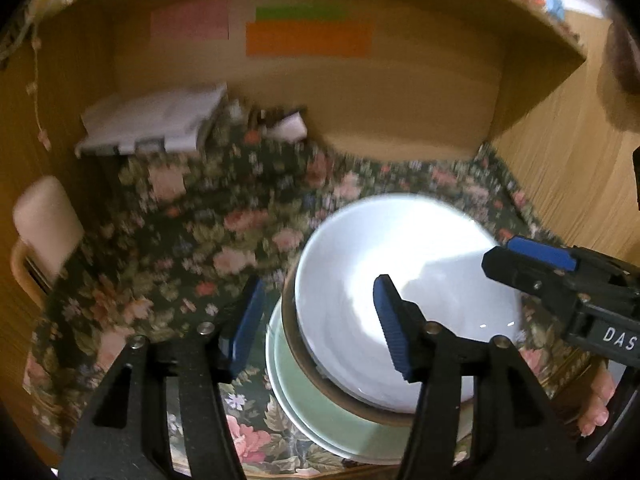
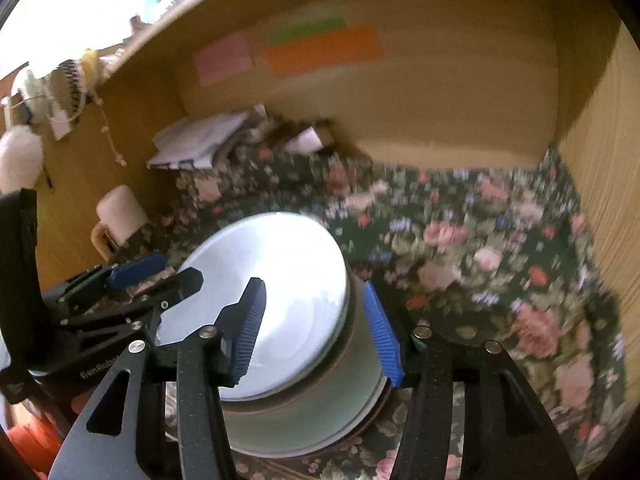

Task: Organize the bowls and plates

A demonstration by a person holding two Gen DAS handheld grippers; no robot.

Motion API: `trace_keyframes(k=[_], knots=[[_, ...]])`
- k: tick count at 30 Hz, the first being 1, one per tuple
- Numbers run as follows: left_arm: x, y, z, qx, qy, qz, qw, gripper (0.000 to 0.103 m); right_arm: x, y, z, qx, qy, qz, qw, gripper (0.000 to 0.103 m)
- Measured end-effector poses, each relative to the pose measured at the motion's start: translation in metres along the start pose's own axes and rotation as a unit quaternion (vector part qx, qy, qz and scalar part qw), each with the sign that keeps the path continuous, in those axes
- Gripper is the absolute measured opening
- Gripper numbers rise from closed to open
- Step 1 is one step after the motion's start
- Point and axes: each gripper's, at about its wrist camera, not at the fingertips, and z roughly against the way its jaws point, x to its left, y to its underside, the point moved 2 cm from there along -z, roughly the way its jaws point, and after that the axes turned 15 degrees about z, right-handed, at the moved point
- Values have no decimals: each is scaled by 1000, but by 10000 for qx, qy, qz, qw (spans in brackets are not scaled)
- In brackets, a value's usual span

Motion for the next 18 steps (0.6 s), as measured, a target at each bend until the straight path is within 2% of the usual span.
trace_keyframes(k=[4,9,13,16,18], knots=[[-8,-11,34,-508,144,-26,9986,63,10,-12,29,-477,80,183,9987,48],[-13,-20,80,-1182,373,77,9923,73,25,-18,64,-1017,258,440,9935,56],[-18,-17,106,-1582,423,-12,9865,83,31,-18,84,-1315,322,526,9894,66],[-22,-13,124,-1858,460,-75,9815,89,34,-16,96,-1517,418,550,9860,81],[-23,-10,134,-1990,490,-60,9788,94,36,-14,105,-1641,473,572,9837,86]])
